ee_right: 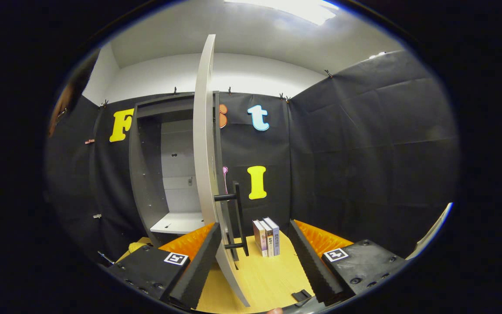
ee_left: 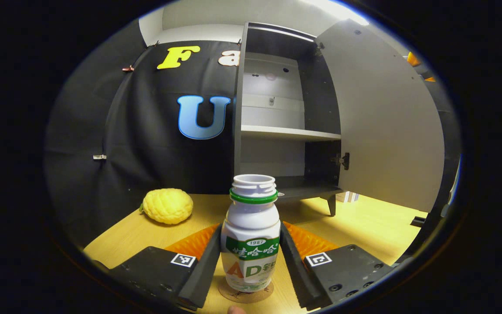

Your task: Open the cabinet door with the right hand, grasp the bottle in the cabinet with the left hand and place it on the coaster, then close the cabinet door with the right hand.

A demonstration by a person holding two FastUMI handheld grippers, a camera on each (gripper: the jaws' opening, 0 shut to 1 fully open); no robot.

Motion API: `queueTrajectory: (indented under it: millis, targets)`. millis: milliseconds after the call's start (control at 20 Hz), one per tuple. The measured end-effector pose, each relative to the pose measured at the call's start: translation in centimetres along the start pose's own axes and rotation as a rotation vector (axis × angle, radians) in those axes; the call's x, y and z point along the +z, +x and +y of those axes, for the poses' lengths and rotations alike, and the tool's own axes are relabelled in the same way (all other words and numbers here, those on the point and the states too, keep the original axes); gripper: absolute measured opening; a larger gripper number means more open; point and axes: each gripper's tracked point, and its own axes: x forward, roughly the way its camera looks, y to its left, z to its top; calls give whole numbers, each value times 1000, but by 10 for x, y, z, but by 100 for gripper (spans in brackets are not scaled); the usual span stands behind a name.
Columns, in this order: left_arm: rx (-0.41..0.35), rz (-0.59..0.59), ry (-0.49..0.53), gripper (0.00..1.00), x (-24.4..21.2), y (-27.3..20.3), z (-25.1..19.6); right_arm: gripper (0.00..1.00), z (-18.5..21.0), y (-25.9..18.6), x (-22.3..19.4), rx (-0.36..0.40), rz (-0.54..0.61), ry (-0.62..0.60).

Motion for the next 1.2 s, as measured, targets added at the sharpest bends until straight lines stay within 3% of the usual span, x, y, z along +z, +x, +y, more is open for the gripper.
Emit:
queueTrajectory:
  millis: [500,650,750,950,1200]
  targets:
    - [18,52,-4,79,-19,8,3,97,-14,9,1,-45,8,40]
    - [14,78,-15,96,-20,5,-1,97,-17,12,-1,-46,14,43]
    - [13,79,-7,97,-13,0,-1,97,-18,14,-1,-45,12,35]
    - [24,52,-30,96,21,-10,0,97,-13,18,-2,-18,8,-5]
    - [61,12,-54,96,98,-26,-2,98,-16,24,3,17,9,32]
